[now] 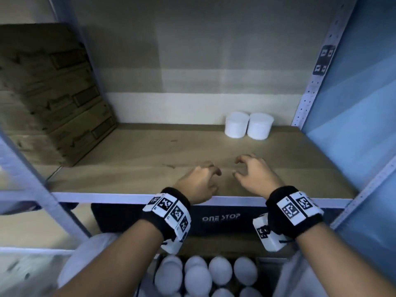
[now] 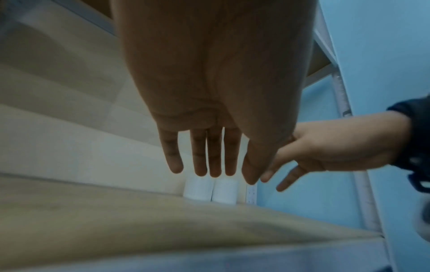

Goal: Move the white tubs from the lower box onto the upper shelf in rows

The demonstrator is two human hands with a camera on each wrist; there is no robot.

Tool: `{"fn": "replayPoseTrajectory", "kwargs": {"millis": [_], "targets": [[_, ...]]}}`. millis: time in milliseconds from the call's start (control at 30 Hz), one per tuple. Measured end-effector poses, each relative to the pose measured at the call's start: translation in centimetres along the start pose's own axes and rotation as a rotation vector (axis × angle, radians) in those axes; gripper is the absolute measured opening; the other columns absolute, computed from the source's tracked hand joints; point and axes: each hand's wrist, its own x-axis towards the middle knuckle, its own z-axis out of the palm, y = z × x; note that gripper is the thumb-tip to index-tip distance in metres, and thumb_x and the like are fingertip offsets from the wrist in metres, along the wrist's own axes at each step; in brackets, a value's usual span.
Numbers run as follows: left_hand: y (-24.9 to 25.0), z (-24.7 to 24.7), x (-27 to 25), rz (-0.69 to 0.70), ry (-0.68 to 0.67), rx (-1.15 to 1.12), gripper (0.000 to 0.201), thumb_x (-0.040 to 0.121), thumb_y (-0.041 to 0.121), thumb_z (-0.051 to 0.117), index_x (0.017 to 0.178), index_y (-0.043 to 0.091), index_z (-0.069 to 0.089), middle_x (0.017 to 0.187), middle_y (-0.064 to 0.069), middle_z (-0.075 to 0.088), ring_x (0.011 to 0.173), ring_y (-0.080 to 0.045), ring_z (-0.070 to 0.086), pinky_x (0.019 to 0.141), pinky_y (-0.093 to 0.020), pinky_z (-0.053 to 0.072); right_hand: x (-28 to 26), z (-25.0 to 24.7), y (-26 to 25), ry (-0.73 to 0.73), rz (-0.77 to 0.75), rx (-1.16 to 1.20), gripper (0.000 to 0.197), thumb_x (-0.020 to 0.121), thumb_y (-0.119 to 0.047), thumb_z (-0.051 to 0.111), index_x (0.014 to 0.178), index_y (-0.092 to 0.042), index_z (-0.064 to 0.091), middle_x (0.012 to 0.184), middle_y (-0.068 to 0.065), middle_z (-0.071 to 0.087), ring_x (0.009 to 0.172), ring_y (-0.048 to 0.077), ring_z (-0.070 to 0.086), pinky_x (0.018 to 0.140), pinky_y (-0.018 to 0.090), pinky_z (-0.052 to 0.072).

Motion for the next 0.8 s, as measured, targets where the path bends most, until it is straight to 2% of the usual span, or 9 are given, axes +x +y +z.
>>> {"fn": "replayPoseTrajectory", "kwargs": {"millis": [133,200,267,333,400,567,700,800], "targets": [[-1.4,4.4,-5.5,-0.022,-0.045,-0.055,0.026,0.085,0.022,0.056,0.109,0.014,0.062,0.113,-0.005,0.057,0.109,-0.024,0.056,0.095,-0.034,0.047,-4.4,2.9,-2.1,-0.049,-0.066,0.05,0.019,0.086,-0.028,0.059,0.102,-0.019,0.064,0.109,0.0,0.061,0.102,0.02,0.058,0.09,0.031,0.049],[-2.3,6.6,-7.6,-0.056,-0.058,-0.068,0.023,0.083,0.022,0.054,0.103,0.016,0.062,0.11,-0.004,0.058,0.105,-0.025,0.059,0.091,-0.038,0.049,-6.3,4.9,-2.7,-0.114,-0.079,0.054,0.013,0.084,-0.028,0.06,0.094,-0.02,0.066,0.097,-0.002,0.063,0.094,0.02,0.061,0.084,0.029,0.049],[-3.3,8.6,-9.5,-0.112,-0.047,-0.088,0.023,0.081,0.022,0.053,0.102,0.018,0.062,0.108,-0.003,0.057,0.103,-0.024,0.059,0.088,-0.039,0.051,-7.9,7.1,-2.9,-0.197,-0.071,0.058,0.013,0.083,-0.029,0.062,0.092,-0.021,0.066,0.093,-0.002,0.064,0.091,0.019,0.062,0.083,0.031,0.051],[-4.6,10.3,-10.9,-0.201,-0.087,-0.105,0.029,0.08,0.023,0.055,0.108,0.018,0.06,0.112,-0.004,0.055,0.106,-0.025,0.058,0.09,-0.04,0.05,-8.9,9.3,-2.7,-0.282,-0.055,0.049,0.016,0.084,-0.029,0.062,0.095,-0.019,0.067,0.096,0.0,0.065,0.091,0.019,0.063,0.084,0.033,0.052],[-5.7,12.1,-12.3,-0.291,-0.189,-0.055,0.038,0.081,0.026,0.058,0.118,0.016,0.056,0.123,-0.006,0.05,0.115,-0.027,0.053,0.095,-0.04,0.048,-9.7,11.7,-2.1,-0.363,-0.013,0.044,0.019,0.084,-0.026,0.061,0.099,-0.016,0.067,0.1,0.003,0.067,0.094,0.02,0.063,0.085,0.033,0.053],[-7.8,15.6,-14.5,-0.464,-0.339,-0.017,0.053,0.086,0.03,0.057,0.135,0.018,0.042,0.143,-0.006,0.036,0.13,-0.029,0.041,0.105,-0.043,0.04,-10.9,18.3,0.5,-0.556,0.11,0.028,0.031,0.083,-0.022,0.059,0.111,-0.007,0.061,0.114,0.012,0.065,0.105,0.028,0.061,0.089,0.035,0.052],[-9.1,17.9,-15.2,-0.521,-0.416,0.023,0.062,0.086,0.031,0.058,0.141,0.017,0.034,0.145,-0.007,0.03,0.135,-0.031,0.032,0.103,-0.045,0.037,-11.4,22.8,2.5,-0.683,0.148,-0.096,0.06,0.086,-0.036,0.06,0.138,-0.012,0.041,0.142,0.01,0.044,0.129,0.028,0.045,0.106,0.033,0.039],[-10.0,19.6,-15.6,-0.58,-0.447,0.025,0.068,0.087,0.033,0.057,0.146,0.018,0.025,0.152,-0.006,0.021,0.142,-0.032,0.02,0.107,-0.049,0.032,-11.7,25.4,3.6,-0.715,0.163,-0.133,0.069,0.083,-0.041,0.061,0.143,-0.02,0.032,0.148,0.006,0.034,0.133,0.029,0.037,0.109,0.035,0.034]]}}
